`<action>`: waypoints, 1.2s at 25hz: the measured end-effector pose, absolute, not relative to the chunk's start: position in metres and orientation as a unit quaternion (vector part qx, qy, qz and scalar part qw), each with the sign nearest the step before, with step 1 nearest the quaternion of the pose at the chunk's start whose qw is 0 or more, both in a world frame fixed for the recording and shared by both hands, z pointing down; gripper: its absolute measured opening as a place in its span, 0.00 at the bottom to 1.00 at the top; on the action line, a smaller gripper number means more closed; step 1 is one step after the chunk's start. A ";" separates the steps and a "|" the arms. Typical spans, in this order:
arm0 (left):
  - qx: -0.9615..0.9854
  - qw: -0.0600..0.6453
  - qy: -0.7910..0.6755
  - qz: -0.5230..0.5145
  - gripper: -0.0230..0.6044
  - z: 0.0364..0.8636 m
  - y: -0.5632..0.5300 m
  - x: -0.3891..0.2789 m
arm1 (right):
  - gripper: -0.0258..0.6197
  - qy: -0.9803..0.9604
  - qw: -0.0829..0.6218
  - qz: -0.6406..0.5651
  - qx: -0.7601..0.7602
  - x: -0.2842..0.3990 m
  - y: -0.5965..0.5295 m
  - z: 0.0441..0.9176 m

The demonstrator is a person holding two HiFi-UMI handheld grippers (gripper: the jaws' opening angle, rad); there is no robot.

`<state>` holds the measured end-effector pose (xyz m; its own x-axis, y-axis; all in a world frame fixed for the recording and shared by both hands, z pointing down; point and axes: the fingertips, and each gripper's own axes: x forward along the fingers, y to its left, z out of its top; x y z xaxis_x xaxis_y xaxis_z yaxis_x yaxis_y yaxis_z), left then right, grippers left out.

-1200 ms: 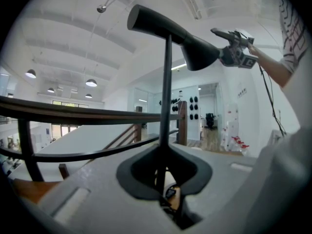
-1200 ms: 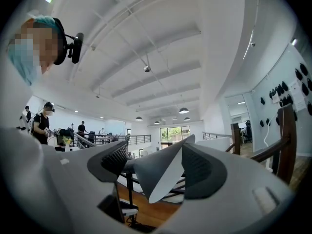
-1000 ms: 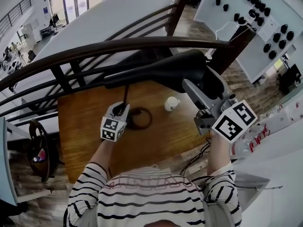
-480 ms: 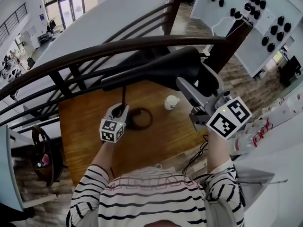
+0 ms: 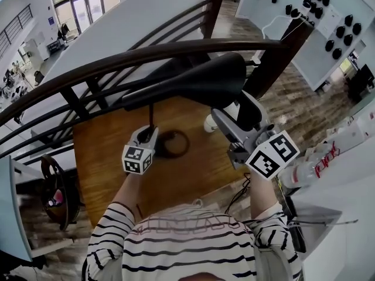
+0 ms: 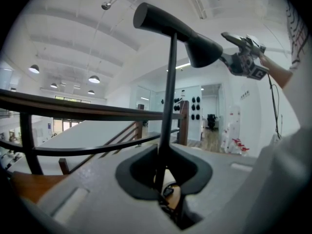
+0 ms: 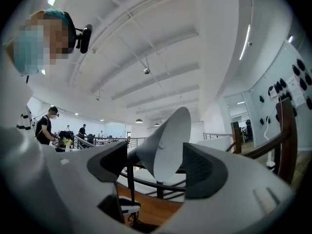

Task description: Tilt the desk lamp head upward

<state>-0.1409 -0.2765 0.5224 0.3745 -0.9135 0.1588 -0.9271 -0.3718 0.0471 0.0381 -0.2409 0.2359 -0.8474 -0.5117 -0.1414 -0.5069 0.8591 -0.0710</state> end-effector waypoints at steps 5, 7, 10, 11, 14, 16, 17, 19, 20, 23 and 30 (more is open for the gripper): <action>0.825 0.073 -0.557 0.058 0.11 0.526 -0.280 -0.141 | 0.57 0.954 0.078 -0.044 -0.287 0.044 -0.242 0.272; 0.825 0.079 -0.556 0.058 0.11 0.528 -0.277 -0.141 | 0.57 0.952 0.076 -0.058 -0.290 0.046 -0.238 0.289; 0.824 0.087 -0.558 0.055 0.12 0.530 -0.273 -0.140 | 0.56 0.949 0.073 -0.084 -0.294 0.049 -0.233 0.314; 0.822 0.091 -0.559 0.054 0.13 0.531 -0.272 -0.139 | 0.56 0.948 0.072 -0.093 -0.297 0.051 -0.233 0.323; 0.819 0.105 -0.562 0.047 0.18 0.535 -0.270 -0.138 | 0.56 0.944 0.061 -0.125 -0.301 0.052 -0.234 0.352; 0.819 0.113 -0.561 0.052 0.32 0.540 -0.266 -0.137 | 0.56 0.941 0.049 -0.147 -0.300 0.051 -0.233 0.371; 0.819 0.114 -0.560 0.057 0.38 0.541 -0.263 -0.135 | 0.56 0.940 0.044 -0.157 -0.299 0.050 -0.232 0.379; 0.818 0.116 -0.560 0.057 0.41 0.540 -0.256 -0.132 | 0.55 0.939 0.036 -0.173 -0.294 0.046 -0.230 0.393; 0.817 0.119 -0.561 0.052 0.41 0.539 -0.252 -0.131 | 0.54 0.939 0.032 -0.181 -0.291 0.044 -0.229 0.400; 0.815 0.129 -0.564 0.040 0.41 0.539 -0.240 -0.129 | 0.53 0.938 0.023 -0.203 -0.279 0.033 -0.222 0.418; 0.798 0.141 -0.586 0.017 0.41 0.540 -0.213 -0.136 | 0.49 0.934 0.008 -0.246 -0.260 0.015 -0.212 0.456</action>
<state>-0.1357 -0.2129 0.5398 0.3124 -0.9304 0.1917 -0.9399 -0.2735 0.2045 0.0151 -0.2118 0.4560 -0.8647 -0.4893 0.1137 -0.4819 0.7441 -0.4627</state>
